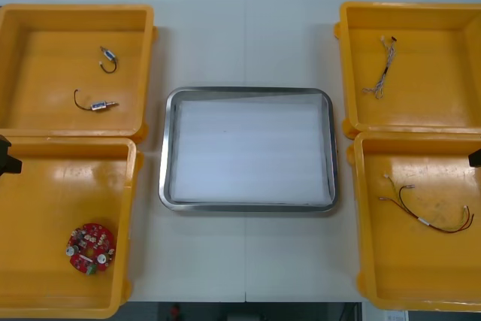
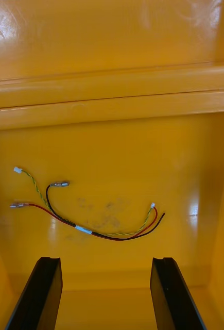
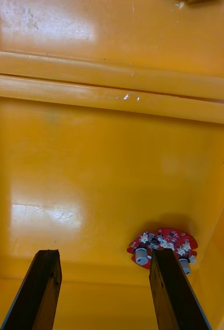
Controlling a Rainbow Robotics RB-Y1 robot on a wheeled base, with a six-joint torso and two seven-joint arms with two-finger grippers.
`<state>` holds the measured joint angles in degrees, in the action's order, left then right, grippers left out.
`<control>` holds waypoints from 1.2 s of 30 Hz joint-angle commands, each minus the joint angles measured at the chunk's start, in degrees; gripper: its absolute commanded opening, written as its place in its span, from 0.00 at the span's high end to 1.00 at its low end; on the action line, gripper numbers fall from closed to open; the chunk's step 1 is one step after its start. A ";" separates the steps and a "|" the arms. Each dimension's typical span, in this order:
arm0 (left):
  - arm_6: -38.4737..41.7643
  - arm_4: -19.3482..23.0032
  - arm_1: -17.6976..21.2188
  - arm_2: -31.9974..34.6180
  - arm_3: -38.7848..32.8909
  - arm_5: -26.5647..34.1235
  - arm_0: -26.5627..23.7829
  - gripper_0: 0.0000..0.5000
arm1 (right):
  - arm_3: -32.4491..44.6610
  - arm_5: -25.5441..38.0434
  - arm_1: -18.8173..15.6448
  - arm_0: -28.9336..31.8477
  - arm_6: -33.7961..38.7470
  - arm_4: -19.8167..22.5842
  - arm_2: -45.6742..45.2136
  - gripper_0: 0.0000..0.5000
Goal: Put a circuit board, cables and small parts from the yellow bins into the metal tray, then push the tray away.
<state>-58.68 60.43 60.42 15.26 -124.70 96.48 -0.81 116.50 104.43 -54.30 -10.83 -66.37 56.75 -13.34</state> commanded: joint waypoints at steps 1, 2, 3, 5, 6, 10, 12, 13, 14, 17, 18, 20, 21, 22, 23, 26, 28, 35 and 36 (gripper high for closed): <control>1.99 0.39 2.42 1.35 -0.28 0.11 -0.69 0.00 | 0.39 0.34 0.16 0.64 -2.01 0.38 -1.08 0.00; 1.99 0.39 2.42 1.35 -0.28 0.11 -0.69 0.00 | 0.39 0.34 0.16 0.64 -2.01 0.38 -1.08 0.00; 1.99 0.39 2.42 1.35 -0.28 0.11 -0.69 0.00 | 0.39 0.34 0.16 0.64 -2.01 0.38 -1.08 0.00; 1.99 0.39 2.42 1.35 -0.28 0.11 -0.69 0.00 | 0.39 0.34 0.16 0.64 -2.01 0.38 -1.08 0.00; 1.99 0.39 2.42 1.35 -0.28 0.11 -0.69 0.00 | 0.39 0.34 0.16 0.64 -2.01 0.38 -1.08 0.00; -3.37 0.65 1.01 -0.05 -0.72 7.76 1.16 0.00 | -0.13 -0.01 0.34 3.18 -2.45 0.82 0.33 0.00; -3.54 0.83 1.01 0.04 -0.90 7.84 1.16 0.00 | -0.05 -0.01 0.25 3.36 -2.89 1.17 0.50 0.00; -3.54 0.74 1.19 0.04 -0.99 7.67 1.16 0.00 | 0.04 0.08 -0.01 3.45 -3.51 1.53 0.50 0.00; -3.63 0.74 1.19 0.04 -0.99 7.58 1.16 0.00 | 0.04 0.16 -0.19 3.45 -5.27 1.79 0.42 0.00; -3.81 0.83 1.19 0.04 -0.63 7.58 1.16 0.00 | 0.04 0.16 -0.72 4.24 -10.54 2.49 0.42 0.00; -4.16 0.91 1.19 -0.05 -0.46 7.49 1.25 0.00 | 0.04 0.16 -0.98 4.59 -12.56 2.76 0.50 0.00; -6.53 1.18 1.19 -0.05 -0.19 6.61 1.60 0.00 | 0.31 0.08 -1.60 5.38 -16.87 3.11 0.50 0.00; -7.32 1.18 1.19 -0.14 -0.11 6.17 1.77 0.00 | 0.39 0.08 -1.77 5.56 -18.10 3.20 0.42 0.00; -9.52 1.18 1.19 -0.49 0.16 4.68 2.74 0.00 | 1.01 -0.19 -2.21 6.26 -21.26 3.46 0.42 0.00; -10.31 1.18 1.19 -0.58 0.33 3.98 3.18 0.00 | 1.18 -0.36 -2.30 6.52 -22.40 3.46 0.42 0.00; -13.39 1.18 1.19 -1.02 0.95 -1.12 6.52 0.00 | 3.21 -2.39 -3.35 8.81 -29.00 3.46 0.42 0.00; -13.91 1.18 1.19 -1.02 0.95 -3.76 8.19 0.00 | 4.52 -4.23 -3.88 10.39 -32.42 3.11 0.42 0.00; -15.15 1.27 1.19 -1.02 0.24 -10.70 13.64 0.00 | 8.30 -9.42 -4.23 15.31 -45.61 1.70 0.42 0.00; -15.41 1.27 1.19 -1.02 -0.11 -11.40 14.25 0.00 | 8.39 -10.30 -4.23 15.93 -47.37 1.79 0.42 0.00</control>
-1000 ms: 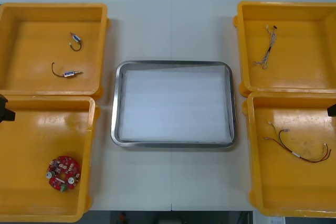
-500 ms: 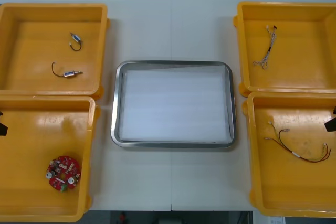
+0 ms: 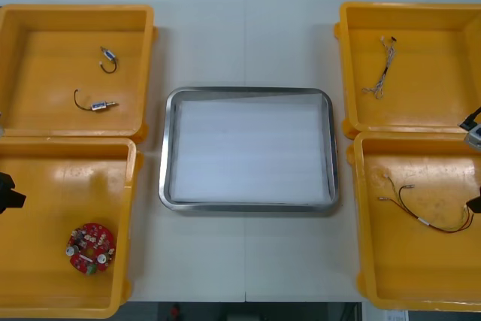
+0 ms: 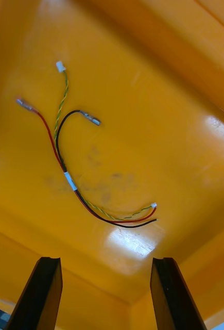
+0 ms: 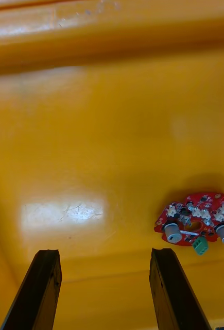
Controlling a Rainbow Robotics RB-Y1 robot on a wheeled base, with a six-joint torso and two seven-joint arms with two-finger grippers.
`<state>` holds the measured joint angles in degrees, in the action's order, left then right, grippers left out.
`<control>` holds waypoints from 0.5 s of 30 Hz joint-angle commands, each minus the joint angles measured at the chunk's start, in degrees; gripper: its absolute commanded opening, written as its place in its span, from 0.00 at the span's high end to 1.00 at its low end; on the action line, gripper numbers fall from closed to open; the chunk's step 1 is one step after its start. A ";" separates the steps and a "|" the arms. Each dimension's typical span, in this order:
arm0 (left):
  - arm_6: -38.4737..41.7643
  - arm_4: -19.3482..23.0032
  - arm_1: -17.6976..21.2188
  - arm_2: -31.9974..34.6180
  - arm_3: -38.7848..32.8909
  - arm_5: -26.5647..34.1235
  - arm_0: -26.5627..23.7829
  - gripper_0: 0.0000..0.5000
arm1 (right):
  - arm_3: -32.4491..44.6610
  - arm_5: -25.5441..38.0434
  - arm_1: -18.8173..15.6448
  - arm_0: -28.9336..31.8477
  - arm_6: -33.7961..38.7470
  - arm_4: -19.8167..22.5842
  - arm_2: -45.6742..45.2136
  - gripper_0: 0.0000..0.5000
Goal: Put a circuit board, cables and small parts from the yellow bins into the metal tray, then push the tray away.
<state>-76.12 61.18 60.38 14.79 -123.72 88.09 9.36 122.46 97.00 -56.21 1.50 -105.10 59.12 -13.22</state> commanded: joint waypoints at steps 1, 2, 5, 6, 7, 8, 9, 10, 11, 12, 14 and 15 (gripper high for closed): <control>1.94 0.52 1.15 -0.56 -1.26 -3.28 4.44 0.00 | 2.43 -3.39 -2.32 3.86 -9.60 -0.59 0.38 0.00; 1.85 0.52 1.24 -0.56 -1.43 -3.63 4.70 0.00 | 2.43 -4.01 -2.32 4.21 -10.39 -0.59 0.38 0.00; 1.50 0.52 1.15 -0.56 -2.66 -6.53 7.16 0.00 | 2.43 -7.79 -2.32 6.06 -16.89 -0.76 0.56 0.00; 1.41 0.52 1.24 -0.64 -3.10 -7.58 8.04 0.00 | 2.34 -8.67 -2.32 6.32 -18.91 -0.94 0.82 0.00; 1.24 0.52 1.24 -0.82 -3.54 -8.55 8.83 0.00 | 2.43 -9.46 -2.32 6.58 -20.94 -1.11 1.18 0.00; 1.15 0.61 1.15 -1.00 -3.81 -9.08 9.18 0.00 | 2.43 -9.81 -2.32 6.67 -21.90 -1.20 1.44 0.00; 0.97 0.43 1.15 -1.44 -4.33 -10.13 9.71 0.00 | 2.34 -10.34 -2.32 6.76 -23.48 -1.46 1.97 0.00; 0.80 0.17 1.15 -1.79 -4.68 -10.83 10.15 0.00 | 2.34 -10.69 -2.32 6.76 -24.45 -1.73 2.49 0.00; 0.71 -0.10 1.15 -2.49 -5.30 -11.98 10.50 0.00 | 2.43 -11.13 -2.32 6.85 -25.59 -2.26 3.20 0.00; 0.71 -0.27 1.24 -2.84 -5.48 -12.50 10.68 0.00 | 2.43 -11.39 -2.32 6.76 -26.03 -2.52 3.55 0.00; 0.62 -0.62 1.24 -4.07 -6.00 -14.61 11.29 0.00 | 2.34 -12.71 -2.32 6.85 -26.91 -3.75 5.22 0.00; 0.53 -0.98 1.15 -4.78 -6.09 -15.93 11.73 0.00 | 2.34 -13.59 -2.32 6.85 -26.91 -4.63 6.45 0.00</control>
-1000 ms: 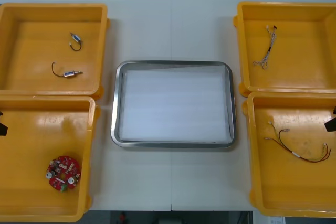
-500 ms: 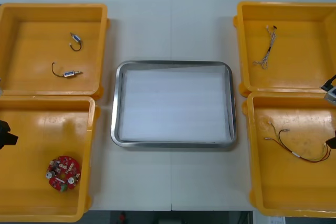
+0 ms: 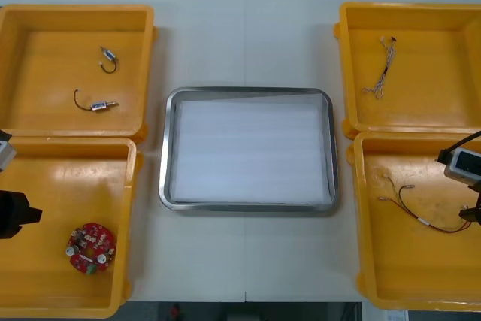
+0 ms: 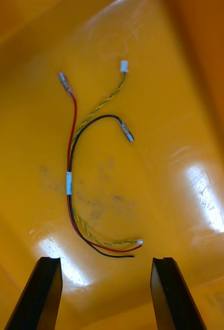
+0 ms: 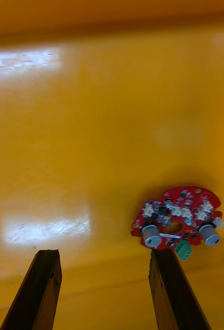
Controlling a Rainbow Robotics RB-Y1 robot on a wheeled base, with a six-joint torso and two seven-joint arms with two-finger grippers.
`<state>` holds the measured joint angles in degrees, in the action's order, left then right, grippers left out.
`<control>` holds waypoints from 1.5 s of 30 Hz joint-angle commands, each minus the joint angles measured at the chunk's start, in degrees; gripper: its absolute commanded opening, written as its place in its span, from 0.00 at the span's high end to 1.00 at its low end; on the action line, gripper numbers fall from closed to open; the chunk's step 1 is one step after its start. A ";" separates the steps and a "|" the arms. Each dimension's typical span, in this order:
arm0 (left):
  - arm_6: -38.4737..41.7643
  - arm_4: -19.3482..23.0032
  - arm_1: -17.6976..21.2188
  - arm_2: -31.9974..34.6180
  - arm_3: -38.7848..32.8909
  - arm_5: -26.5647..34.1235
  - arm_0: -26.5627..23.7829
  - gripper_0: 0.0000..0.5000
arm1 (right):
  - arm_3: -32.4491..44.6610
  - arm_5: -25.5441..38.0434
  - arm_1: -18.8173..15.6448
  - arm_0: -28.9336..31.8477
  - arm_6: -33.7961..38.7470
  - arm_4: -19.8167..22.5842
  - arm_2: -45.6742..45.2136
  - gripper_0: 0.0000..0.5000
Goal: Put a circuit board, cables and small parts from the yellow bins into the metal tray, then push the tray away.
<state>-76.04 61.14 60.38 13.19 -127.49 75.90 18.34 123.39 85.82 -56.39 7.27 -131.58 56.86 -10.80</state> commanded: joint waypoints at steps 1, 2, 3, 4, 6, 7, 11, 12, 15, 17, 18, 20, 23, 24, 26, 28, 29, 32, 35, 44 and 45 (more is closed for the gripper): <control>0.19 -1.19 1.15 -3.88 -2.42 -4.97 3.01 0.00 | 1.24 -3.47 -2.15 1.08 -0.43 -3.16 5.09 0.00; 0.10 -1.28 1.24 -4.14 -2.42 -5.41 3.19 0.00 | 1.15 -3.91 -2.15 0.99 -0.43 -3.42 5.53 0.00; -0.08 -1.37 1.24 -4.40 -2.42 -6.02 3.37 0.00 | 0.98 -4.52 -2.15 0.99 -0.43 -3.60 6.14 0.00; -0.69 -1.90 1.24 -5.37 -2.42 -7.43 3.54 0.00 | 0.01 -6.37 -2.15 1.08 -0.52 -4.04 7.64 0.00; -2.19 -2.60 1.24 -6.34 -2.42 -8.57 3.72 0.00 | -1.22 -8.30 -2.15 0.99 -0.43 -4.21 9.04 0.00; -2.63 -3.04 1.24 -6.51 -2.42 -8.84 3.89 0.00 | -1.66 -8.74 -2.15 1.08 -0.43 -4.21 9.48 0.00; -4.65 -6.12 1.24 -8.01 -2.42 -10.68 4.95 0.00 | -4.56 -13.49 -2.15 1.08 -0.61 -4.30 12.65 0.00; -4.74 -6.38 1.24 -8.18 -2.42 -10.94 5.12 0.00 | -4.91 -14.10 -2.15 0.99 -0.61 -4.39 13.00 0.00; -5.18 -7.17 1.32 -9.50 -2.42 -11.91 5.48 0.00 | -6.58 -16.30 -2.15 1.08 -0.61 -5.18 14.58 0.00; -5.53 -7.43 1.32 -9.68 -2.42 -12.53 6.00 0.00 | -7.46 -16.83 -2.15 0.99 -0.61 -5.71 15.11 0.00; -5.97 -7.61 1.32 -10.03 -2.42 -13.14 6.53 0.00 | -8.16 -17.35 -2.15 1.08 -0.61 -6.15 15.55 0.00; -6.58 -7.96 1.59 -11.26 -2.42 -13.93 6.71 0.00 | -8.96 -18.23 -2.15 0.99 -0.52 -6.76 16.25 0.00; -7.20 -8.58 1.67 -12.49 -2.42 -14.90 6.71 0.00 | -9.92 -19.37 -2.15 1.08 -0.43 -7.29 17.22 0.00; -7.72 -9.10 1.67 -13.10 -2.42 -15.34 6.79 0.00 | -10.45 -20.25 -2.15 0.99 -0.25 -7.64 17.83 0.00; -8.25 -9.72 1.67 -13.72 -2.42 -15.51 6.79 0.00 | -10.63 -20.87 -2.15 1.08 -0.17 -8.17 18.27 0.00; -9.48 -10.51 1.67 -14.07 -2.42 -15.51 6.79 0.00 | -10.63 -20.87 -2.15 1.08 -0.08 -8.43 18.45 0.00; -10.71 -11.48 1.67 -14.25 -2.42 -15.51 7.06 0.00 | -10.63 -20.78 -2.15 0.99 0.01 -8.52 18.62 0.00; -12.73 -13.23 1.67 -14.33 -2.42 -15.51 7.50 0.00 | -10.63 -20.69 -2.15 0.99 0.19 -8.52 18.71 0.00; -13.17 -13.85 1.67 -15.04 -2.42 -15.69 7.50 0.00 | -10.63 -20.69 -2.15 0.99 0.45 -9.22 19.06 0.00; -14.05 -22.73 2.29 -21.01 -2.33 -22.28 7.50 0.00 | -10.63 -21.40 -1.97 0.99 1.06 -9.31 19.94 0.00; -13.88 -23.25 2.20 -21.54 -2.33 -22.72 7.50 0.00 | -10.63 -21.57 -1.97 0.99 1.15 -9.31 20.03 0.00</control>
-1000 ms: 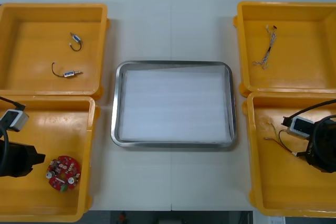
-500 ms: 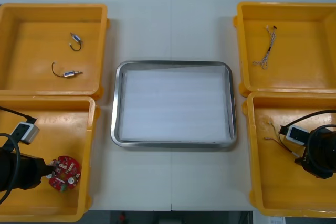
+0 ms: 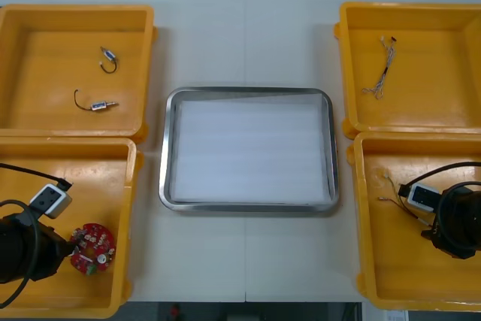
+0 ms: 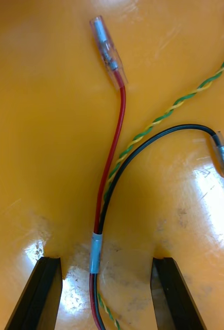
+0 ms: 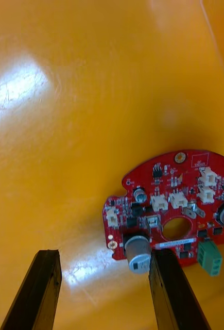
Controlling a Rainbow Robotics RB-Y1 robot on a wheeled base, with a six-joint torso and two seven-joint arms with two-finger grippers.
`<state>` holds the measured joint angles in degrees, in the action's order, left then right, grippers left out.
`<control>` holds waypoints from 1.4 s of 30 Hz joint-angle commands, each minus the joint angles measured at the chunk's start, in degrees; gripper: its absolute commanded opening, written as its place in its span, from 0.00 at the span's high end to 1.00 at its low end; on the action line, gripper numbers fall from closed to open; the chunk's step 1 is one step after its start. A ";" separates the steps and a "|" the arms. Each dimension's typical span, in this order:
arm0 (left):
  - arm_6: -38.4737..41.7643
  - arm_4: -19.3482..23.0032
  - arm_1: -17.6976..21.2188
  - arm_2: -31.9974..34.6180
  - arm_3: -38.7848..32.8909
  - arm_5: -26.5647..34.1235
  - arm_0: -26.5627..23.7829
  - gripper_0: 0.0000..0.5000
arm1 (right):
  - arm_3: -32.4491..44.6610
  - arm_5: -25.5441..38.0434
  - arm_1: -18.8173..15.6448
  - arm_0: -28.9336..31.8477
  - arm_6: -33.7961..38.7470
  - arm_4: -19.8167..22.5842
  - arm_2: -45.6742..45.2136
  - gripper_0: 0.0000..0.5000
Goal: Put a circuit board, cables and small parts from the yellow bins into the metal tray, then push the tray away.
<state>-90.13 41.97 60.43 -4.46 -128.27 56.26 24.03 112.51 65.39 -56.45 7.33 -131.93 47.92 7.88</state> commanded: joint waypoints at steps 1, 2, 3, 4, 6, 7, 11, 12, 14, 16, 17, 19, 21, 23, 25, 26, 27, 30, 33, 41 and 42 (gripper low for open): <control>0.48 -4.80 2.15 -4.42 -1.45 -3.35 1.72 0.00 | 0.25 -1.49 -1.91 0.93 1.59 -0.46 1.62 0.00; 0.48 -4.88 2.24 -4.42 -1.54 -3.35 1.72 0.00 | 0.25 -1.49 -1.91 0.93 1.77 -0.46 1.70 0.00; 0.48 -4.80 2.24 -4.42 -1.45 -3.35 1.72 0.00 | 0.25 -1.49 -1.82 0.93 1.94 -0.54 1.79 0.00; 0.39 -4.62 2.32 -4.42 -1.45 -3.35 1.72 0.00 | 0.25 -1.40 -1.74 0.93 2.03 -0.63 1.79 0.00; 0.21 -4.45 2.67 -4.42 -1.54 -3.35 1.81 0.00 | 0.25 -1.32 -1.56 0.93 2.21 -1.07 2.06 0.00; 0.21 -4.45 2.67 -4.42 -1.54 -3.35 1.81 0.00 | 0.25 -1.32 -1.56 0.93 2.21 -1.07 2.06 0.00; -0.40 -4.27 2.94 -4.42 -1.45 -3.35 2.34 0.00 | 0.25 -1.32 -1.38 0.93 2.73 -1.95 2.32 0.20; -0.67 -4.27 2.94 -4.42 -1.45 -3.35 2.43 0.00 | 0.25 -1.40 -1.38 0.93 2.82 -1.95 2.32 0.43; -0.84 -4.27 2.94 -4.42 -1.45 -3.35 2.34 0.00 | 0.25 -1.32 -1.38 0.93 3.00 -1.95 2.32 0.66; -1.28 -4.80 2.94 -4.51 -1.45 -3.35 2.43 0.00 | 0.25 -1.32 -1.38 0.93 3.35 -1.77 2.41 0.92; -1.37 -5.06 2.94 -4.68 -1.45 -3.35 2.43 0.00 | 0.25 -1.32 -1.38 0.93 3.44 -1.77 2.32 0.96; -1.37 -5.68 2.94 -5.12 -1.37 -3.35 2.34 0.00 | 0.25 -1.32 -1.38 0.93 3.61 -1.60 2.32 1.00; -1.11 -6.47 2.94 -5.82 -1.37 -3.35 2.16 0.00 | 0.25 -1.40 -1.38 0.93 3.70 -1.51 2.32 1.00; -1.02 -6.82 2.94 -6.35 -1.37 -3.26 1.99 0.00 | 0.25 -1.40 -1.38 0.84 3.70 -1.34 2.32 1.00; -0.84 -7.43 2.94 -6.79 -1.37 -3.26 1.81 0.00 | 0.25 -1.40 -1.38 0.66 3.70 -1.16 2.32 1.00; -0.84 -7.70 2.94 -6.79 -1.37 -3.35 1.81 0.00 | 0.25 -1.40 -1.38 0.49 3.53 -1.07 2.23 1.00; -0.84 -7.78 2.94 -6.88 -1.37 -3.35 1.81 0.00 | 0.25 -1.32 -1.38 0.31 3.35 -0.98 1.88 1.00; -0.84 -7.78 2.94 -7.05 -1.28 -3.26 1.81 0.00 | 0.96 -1.23 -1.38 0.31 3.09 -0.54 0.39 1.00; -0.67 -7.87 2.94 -7.58 -1.19 -3.35 1.55 0.00 | 2.63 0.44 -1.38 0.31 2.91 -0.02 -2.08 1.00; -0.05 -9.81 2.94 -8.46 -1.19 -3.70 0.84 0.00 | 7.64 9.41 -1.38 0.22 2.73 5.26 -11.39 1.00; 0.04 -9.89 2.94 -8.55 -1.28 -3.70 0.84 0.00 | 7.99 10.55 -1.38 0.22 2.65 6.49 -12.80 1.00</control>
<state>-90.13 32.81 61.17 -12.03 -128.27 53.20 24.39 118.08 73.71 -56.47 7.31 -129.96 51.76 0.27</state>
